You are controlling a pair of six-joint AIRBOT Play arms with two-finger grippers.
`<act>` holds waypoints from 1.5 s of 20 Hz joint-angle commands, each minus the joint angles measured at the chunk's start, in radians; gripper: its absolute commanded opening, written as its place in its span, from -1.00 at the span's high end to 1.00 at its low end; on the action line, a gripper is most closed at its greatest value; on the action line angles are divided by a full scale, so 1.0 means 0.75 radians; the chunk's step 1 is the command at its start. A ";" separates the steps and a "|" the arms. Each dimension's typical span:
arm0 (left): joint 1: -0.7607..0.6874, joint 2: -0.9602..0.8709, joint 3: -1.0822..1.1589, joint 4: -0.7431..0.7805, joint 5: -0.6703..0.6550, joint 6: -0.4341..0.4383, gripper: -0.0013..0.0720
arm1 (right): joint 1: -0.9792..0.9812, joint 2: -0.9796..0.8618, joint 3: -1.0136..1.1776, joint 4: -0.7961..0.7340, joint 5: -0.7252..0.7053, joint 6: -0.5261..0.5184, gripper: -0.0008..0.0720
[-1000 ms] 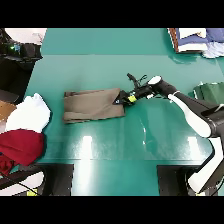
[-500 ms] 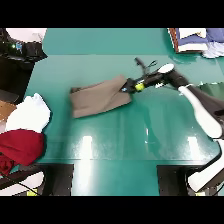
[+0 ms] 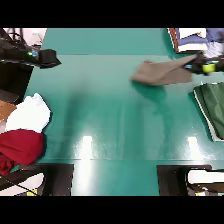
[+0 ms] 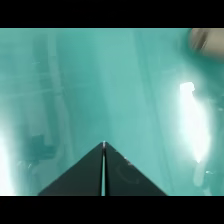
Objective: Fold the shirts.
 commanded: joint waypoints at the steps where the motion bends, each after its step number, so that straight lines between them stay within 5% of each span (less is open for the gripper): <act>1: -0.115 0.000 -0.075 -0.005 0.165 -0.001 0.90 | -0.280 0.053 0.002 -0.018 -0.090 0.008 0.94; 9: -0.174 -0.003 -0.079 -0.004 0.243 -0.001 0.90 | -0.436 0.053 0.034 0.056 -0.361 0.001 0.94; 20: -0.175 -0.003 -0.079 -0.004 0.222 -0.001 0.90 | -0.528 0.085 0.506 -0.027 0.052 -0.007 0.94; 30: -0.174 -0.003 -0.079 -0.004 0.201 0.001 0.90 | -0.719 0.356 0.030 -0.465 0.287 -0.007 0.94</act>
